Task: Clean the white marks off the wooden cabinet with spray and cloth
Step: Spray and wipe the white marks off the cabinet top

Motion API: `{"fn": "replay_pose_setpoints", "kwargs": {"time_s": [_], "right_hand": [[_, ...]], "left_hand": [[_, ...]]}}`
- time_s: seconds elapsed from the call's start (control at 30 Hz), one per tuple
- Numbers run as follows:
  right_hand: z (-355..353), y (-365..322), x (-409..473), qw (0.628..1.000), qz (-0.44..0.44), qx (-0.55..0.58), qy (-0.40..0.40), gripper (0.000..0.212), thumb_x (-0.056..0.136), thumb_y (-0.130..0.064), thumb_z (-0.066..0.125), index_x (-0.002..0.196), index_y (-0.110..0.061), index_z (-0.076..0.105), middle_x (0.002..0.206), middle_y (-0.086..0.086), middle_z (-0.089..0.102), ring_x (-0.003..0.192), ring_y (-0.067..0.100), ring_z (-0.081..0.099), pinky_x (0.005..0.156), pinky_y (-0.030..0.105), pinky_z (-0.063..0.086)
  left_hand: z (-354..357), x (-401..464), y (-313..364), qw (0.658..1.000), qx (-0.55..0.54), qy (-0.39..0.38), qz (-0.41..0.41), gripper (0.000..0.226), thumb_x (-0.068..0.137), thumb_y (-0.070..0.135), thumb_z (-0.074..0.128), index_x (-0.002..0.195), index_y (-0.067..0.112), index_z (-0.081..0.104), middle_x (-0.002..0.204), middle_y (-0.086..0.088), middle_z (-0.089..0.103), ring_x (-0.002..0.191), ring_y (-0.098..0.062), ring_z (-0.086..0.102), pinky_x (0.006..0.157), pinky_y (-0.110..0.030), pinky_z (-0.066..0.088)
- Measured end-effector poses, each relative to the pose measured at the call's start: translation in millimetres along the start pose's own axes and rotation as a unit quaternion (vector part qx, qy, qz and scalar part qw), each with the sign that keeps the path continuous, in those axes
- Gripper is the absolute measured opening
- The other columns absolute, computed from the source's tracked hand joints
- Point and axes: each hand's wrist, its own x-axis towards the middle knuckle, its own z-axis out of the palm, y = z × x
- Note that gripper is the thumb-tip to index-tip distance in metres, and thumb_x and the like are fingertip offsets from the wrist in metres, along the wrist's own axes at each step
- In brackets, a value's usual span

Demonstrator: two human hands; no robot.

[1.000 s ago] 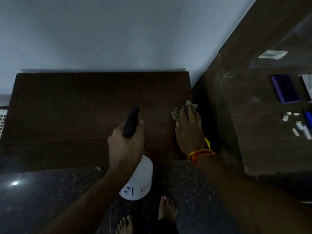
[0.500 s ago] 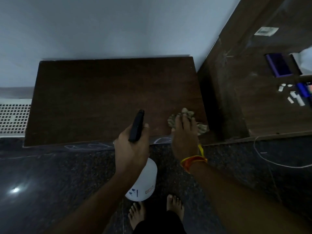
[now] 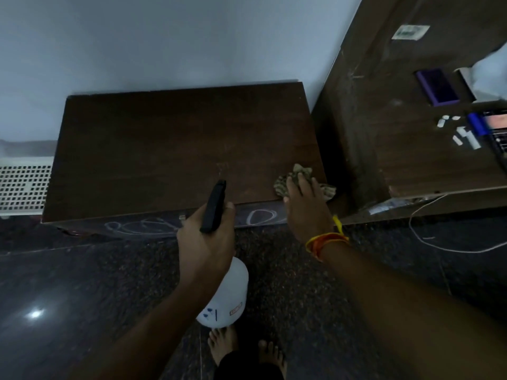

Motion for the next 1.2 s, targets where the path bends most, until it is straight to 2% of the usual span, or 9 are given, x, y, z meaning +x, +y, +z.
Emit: {"fn": "replay_pose_setpoints", "kwargs": {"time_s": [0.07,0.1,0.23,0.47,0.6,0.77,0.9,1.03,1.2], "right_hand": [[4,22,-2,0.999,0.017,-0.022,-0.043,0.058,0.097,-0.031,0.015,0.14,-0.003,0.041,0.142,0.02,0.043,0.135,0.038,0.034,0.114,0.052,0.024],[5,29,-3,0.998,0.029,-0.014,-0.049,0.06,0.097,-0.034,0.011,0.142,-0.006,0.037,0.146,0.019,0.038,0.138,0.04,0.029,0.115,0.053,0.021],[11,32,-3,0.997,0.063,0.033,-0.031,0.063,0.093,-0.04,0.013,0.141,-0.008,0.038,0.147,0.02,0.036,0.137,0.043,0.03,0.114,0.055,0.022],[13,21,-5,0.99,0.078,0.079,0.091,0.055,0.09,-0.031,0.03,0.129,0.0,0.053,0.134,0.027,0.049,0.125,0.043,0.045,0.11,0.054,0.031],[21,14,-1,0.987,0.09,0.06,0.123,0.052,0.091,-0.031,0.03,0.127,-0.002,0.052,0.132,0.024,0.05,0.123,0.043,0.045,0.107,0.054,0.033],[24,-1,10,0.978,0.125,0.046,0.161,0.054,0.086,-0.033,0.028,0.119,-0.002,0.058,0.124,0.023,0.053,0.112,0.046,0.048,0.096,0.055,0.039],[24,-15,28,0.977,0.109,0.049,0.177,0.061,0.083,-0.039,0.021,0.117,-0.003,0.058,0.129,0.022,0.051,0.111,0.045,0.047,0.096,0.049,0.036],[26,-31,45,0.98,0.081,0.066,0.171,0.042,0.092,-0.031,0.041,0.127,-0.009,0.053,0.141,0.019,0.041,0.123,0.044,0.04,0.106,0.044,0.03],[33,-56,45,0.976,0.034,0.042,0.211,0.037,0.096,-0.027,0.045,0.129,-0.012,0.051,0.135,0.021,0.042,0.119,0.047,0.04,0.104,0.043,0.031]], "left_hand": [[6,-5,-5,1.0,0.001,0.002,0.002,0.029,0.094,0.032,0.057,0.078,0.008,0.059,0.069,-0.024,0.059,0.066,-0.047,0.06,0.057,-0.053,0.051],[9,-7,-8,1.0,-0.001,0.002,0.002,0.03,0.094,0.033,0.057,0.075,0.01,0.058,0.064,-0.021,0.057,0.065,-0.047,0.059,0.056,-0.052,0.051],[17,-13,-21,1.0,-0.008,0.013,-0.005,0.034,0.094,0.034,0.058,0.068,0.011,0.054,0.059,-0.017,0.052,0.064,-0.047,0.058,0.053,-0.051,0.049],[21,-18,-52,1.0,-0.002,0.022,-0.004,0.035,0.094,0.035,0.057,0.065,0.017,0.05,0.055,-0.006,0.047,0.063,-0.046,0.056,0.052,-0.052,0.048],[21,-16,-78,0.999,-0.019,0.025,0.006,0.038,0.093,0.04,0.057,0.075,0.007,0.058,0.06,-0.019,0.049,0.063,-0.046,0.055,0.052,-0.056,0.051],[23,-12,-116,0.998,-0.038,0.033,0.033,0.034,0.094,0.035,0.058,0.079,0.005,0.06,0.072,-0.029,0.056,0.065,-0.048,0.055,0.051,-0.055,0.049],[27,-3,-153,0.996,-0.059,0.035,0.063,0.029,0.094,0.032,0.058,0.081,0.006,0.059,0.077,-0.029,0.056,0.067,-0.047,0.053,0.051,-0.053,0.048],[29,8,-192,0.991,-0.08,0.046,0.1,0.028,0.094,0.033,0.057,0.079,0.01,0.058,0.076,-0.026,0.057,0.067,-0.045,0.053,0.052,-0.053,0.047],[29,21,-244,0.982,-0.113,0.057,0.141,0.031,0.095,0.031,0.056,0.08,0.004,0.058,0.073,-0.028,0.054,0.064,-0.044,0.051,0.049,-0.049,0.045]]}}
